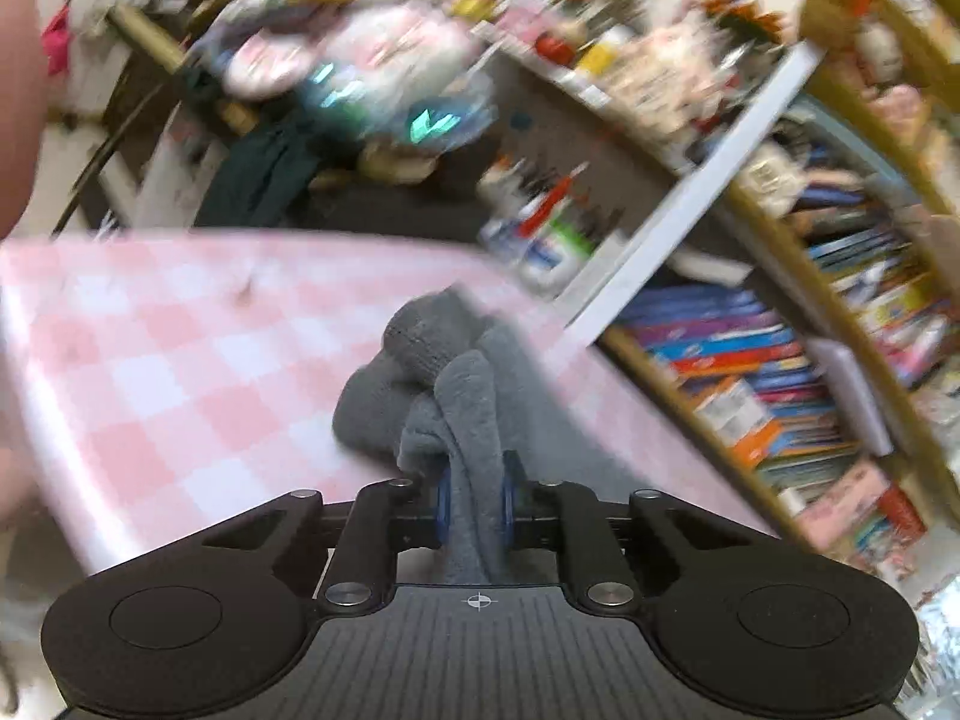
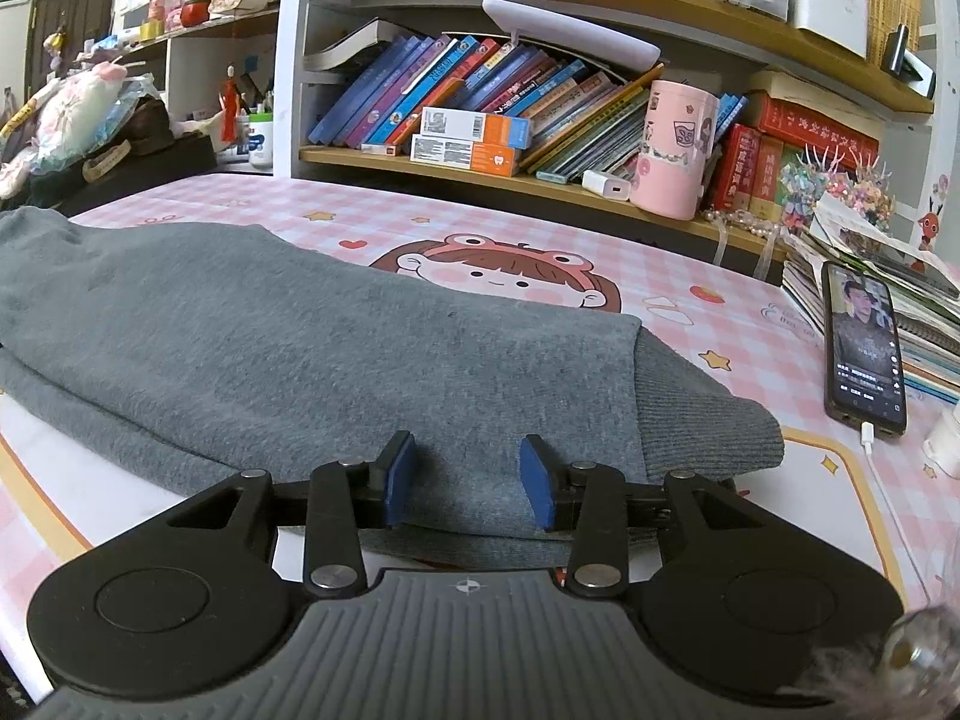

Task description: Fold clothes

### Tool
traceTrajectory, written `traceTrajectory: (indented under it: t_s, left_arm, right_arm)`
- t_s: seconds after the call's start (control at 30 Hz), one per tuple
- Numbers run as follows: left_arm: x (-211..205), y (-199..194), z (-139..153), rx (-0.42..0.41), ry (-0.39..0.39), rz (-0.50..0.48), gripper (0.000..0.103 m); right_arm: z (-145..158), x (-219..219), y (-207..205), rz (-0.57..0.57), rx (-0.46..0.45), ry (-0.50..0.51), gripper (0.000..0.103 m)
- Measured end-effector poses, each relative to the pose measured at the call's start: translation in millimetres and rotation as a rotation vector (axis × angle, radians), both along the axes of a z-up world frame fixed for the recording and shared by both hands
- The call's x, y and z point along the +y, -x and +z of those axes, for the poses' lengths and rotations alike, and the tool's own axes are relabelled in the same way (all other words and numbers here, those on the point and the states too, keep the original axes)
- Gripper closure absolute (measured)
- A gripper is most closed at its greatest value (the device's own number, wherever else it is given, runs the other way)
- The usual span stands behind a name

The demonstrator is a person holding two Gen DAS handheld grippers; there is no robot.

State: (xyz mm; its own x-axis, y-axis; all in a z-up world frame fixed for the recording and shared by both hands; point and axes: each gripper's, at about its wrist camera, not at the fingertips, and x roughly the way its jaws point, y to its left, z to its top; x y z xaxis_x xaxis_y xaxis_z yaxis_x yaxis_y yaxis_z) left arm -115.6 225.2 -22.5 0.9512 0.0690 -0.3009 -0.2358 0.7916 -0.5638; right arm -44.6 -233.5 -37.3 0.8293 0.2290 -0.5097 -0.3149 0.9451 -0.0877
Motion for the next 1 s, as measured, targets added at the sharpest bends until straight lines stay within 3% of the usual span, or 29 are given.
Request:
traceTrajectory:
  t_s: [0.07,0.13,0.33,0.4,0.6,0.73,0.93,1.0]
  left_arm:
    - [-10,6,15,-0.055,-0.078,-0.035,0.09]
    - [-13,8,21,-0.071,-0.102,-0.058,0.089]
    - [10,0,-6,0.025,0.031,-0.013,0.089]
    - [12,0,-9,0.04,0.032,-0.012,0.088]
    - [10,-2,-12,0.075,-0.002,-0.015,0.073]
    - [6,-5,-18,0.115,-0.028,0.0,0.068]
    - [1,-7,-18,0.133,-0.065,0.009,0.07]
    - [2,-7,-20,0.126,-0.055,0.003,0.077]
  right_arm:
    - [0,0,0,0.0,0.0,0.001,0.066]
    - [0,0,0,-0.001,-0.002,0.003,0.066]
    - [0,0,0,0.0,-0.002,0.003,0.066]
    - [0,0,0,0.0,-0.004,0.005,0.066]
    - [-1,2,1,-0.004,-0.013,0.022,0.065]
    - [-1,3,1,-0.004,-0.011,0.02,0.065]
    - [-1,0,0,-0.003,-0.004,0.0,0.064]
    - [1,1,-2,-0.003,0.004,-0.022,0.059]
